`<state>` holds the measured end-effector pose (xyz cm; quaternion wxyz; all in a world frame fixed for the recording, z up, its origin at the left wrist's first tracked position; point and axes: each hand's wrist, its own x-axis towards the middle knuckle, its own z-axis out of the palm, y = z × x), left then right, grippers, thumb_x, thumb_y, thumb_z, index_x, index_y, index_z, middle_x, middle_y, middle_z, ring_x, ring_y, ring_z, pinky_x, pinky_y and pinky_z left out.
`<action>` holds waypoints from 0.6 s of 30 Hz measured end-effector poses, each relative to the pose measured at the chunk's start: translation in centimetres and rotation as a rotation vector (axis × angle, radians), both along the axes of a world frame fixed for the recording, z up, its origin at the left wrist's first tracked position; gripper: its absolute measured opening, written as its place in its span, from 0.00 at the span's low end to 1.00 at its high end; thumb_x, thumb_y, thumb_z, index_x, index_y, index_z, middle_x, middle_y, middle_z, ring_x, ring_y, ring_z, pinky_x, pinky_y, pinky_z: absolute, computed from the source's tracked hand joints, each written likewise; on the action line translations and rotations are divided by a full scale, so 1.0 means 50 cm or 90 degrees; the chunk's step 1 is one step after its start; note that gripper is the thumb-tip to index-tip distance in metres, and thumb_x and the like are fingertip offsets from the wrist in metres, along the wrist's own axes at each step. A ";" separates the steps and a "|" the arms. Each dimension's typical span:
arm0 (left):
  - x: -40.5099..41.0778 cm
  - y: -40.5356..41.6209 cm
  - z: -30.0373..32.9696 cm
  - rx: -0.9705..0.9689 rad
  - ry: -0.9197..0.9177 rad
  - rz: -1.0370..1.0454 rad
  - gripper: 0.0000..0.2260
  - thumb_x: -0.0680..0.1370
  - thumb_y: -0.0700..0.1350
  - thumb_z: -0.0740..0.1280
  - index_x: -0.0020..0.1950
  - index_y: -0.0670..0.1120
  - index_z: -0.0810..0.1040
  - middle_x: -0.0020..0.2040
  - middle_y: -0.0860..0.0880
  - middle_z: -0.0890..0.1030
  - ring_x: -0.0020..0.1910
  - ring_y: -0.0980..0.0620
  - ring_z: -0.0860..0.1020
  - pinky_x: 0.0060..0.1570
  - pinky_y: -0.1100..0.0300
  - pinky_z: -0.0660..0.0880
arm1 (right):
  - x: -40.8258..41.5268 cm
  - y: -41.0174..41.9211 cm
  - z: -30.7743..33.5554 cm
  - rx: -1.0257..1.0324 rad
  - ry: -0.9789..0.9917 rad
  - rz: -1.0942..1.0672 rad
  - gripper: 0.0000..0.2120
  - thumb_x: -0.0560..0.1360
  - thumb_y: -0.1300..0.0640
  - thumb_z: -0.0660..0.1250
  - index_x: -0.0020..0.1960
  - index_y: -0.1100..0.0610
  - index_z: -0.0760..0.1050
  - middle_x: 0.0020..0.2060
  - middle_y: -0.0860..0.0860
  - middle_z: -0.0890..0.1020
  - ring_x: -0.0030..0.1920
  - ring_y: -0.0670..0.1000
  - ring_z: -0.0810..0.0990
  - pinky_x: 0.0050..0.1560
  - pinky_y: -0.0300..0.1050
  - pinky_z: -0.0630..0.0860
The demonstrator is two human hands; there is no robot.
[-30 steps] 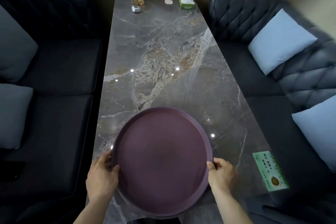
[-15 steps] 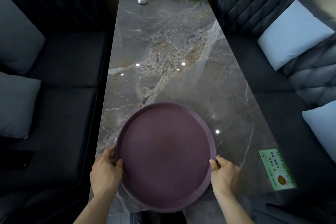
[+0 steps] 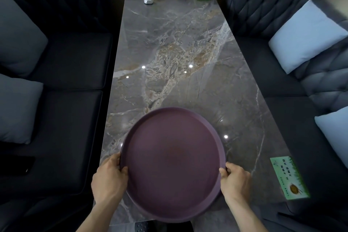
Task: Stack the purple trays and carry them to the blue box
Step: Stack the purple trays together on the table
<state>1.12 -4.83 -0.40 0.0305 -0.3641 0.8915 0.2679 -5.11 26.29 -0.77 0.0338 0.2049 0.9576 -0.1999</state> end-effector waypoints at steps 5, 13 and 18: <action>0.002 0.000 0.000 -0.041 -0.044 -0.045 0.22 0.73 0.45 0.73 0.67 0.50 0.78 0.59 0.48 0.81 0.51 0.40 0.82 0.45 0.49 0.76 | 0.002 0.011 -0.005 -0.048 0.004 0.003 0.08 0.72 0.62 0.74 0.35 0.59 0.78 0.29 0.51 0.82 0.28 0.52 0.75 0.31 0.45 0.75; 0.003 0.002 -0.002 -0.029 -0.067 -0.050 0.24 0.75 0.45 0.72 0.72 0.48 0.75 0.64 0.45 0.78 0.56 0.38 0.80 0.52 0.44 0.77 | 0.001 0.007 -0.007 -0.040 -0.032 -0.004 0.06 0.71 0.62 0.75 0.38 0.60 0.80 0.26 0.43 0.72 0.30 0.54 0.76 0.32 0.50 0.80; 0.003 0.000 0.002 -0.012 -0.086 -0.049 0.23 0.75 0.47 0.72 0.69 0.51 0.74 0.64 0.48 0.77 0.54 0.39 0.80 0.48 0.45 0.77 | -0.009 0.008 -0.017 -0.065 -0.048 -0.053 0.05 0.72 0.60 0.74 0.42 0.57 0.78 0.34 0.49 0.80 0.37 0.57 0.80 0.38 0.54 0.81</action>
